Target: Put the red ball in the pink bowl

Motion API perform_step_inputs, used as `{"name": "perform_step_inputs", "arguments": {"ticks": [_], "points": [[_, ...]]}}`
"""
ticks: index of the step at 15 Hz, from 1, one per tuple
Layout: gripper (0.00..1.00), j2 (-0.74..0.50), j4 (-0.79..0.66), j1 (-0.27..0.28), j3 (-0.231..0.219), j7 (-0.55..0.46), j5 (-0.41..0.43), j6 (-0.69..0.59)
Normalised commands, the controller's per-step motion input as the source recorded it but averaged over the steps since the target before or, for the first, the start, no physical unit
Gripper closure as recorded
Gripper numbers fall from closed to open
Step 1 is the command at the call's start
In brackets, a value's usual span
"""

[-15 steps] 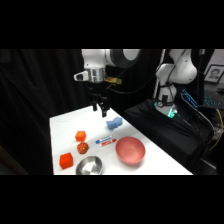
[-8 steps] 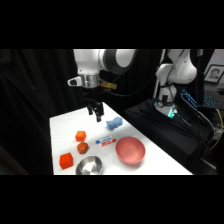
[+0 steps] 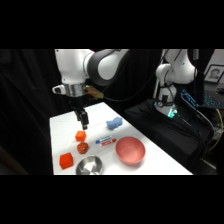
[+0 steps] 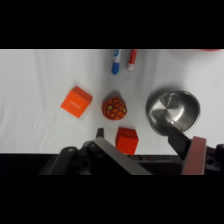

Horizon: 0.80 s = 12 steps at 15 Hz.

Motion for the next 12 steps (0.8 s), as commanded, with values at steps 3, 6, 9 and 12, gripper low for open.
{"name": "perform_step_inputs", "arguments": {"ticks": [3, 6, 9, 12], "points": [[0.0, 0.37, 0.53, -0.022, -0.019, 0.15, -0.089, -0.15], [0.0, 0.33, 0.45, -0.046, 0.009, 0.1, -0.035, -0.13], [0.0, 0.29, 0.38, -0.061, 0.045, 0.04, 0.016, -0.11], [0.0, 0.28, 0.36, -0.079, 0.079, 0.0, 0.061, -0.09]]}}
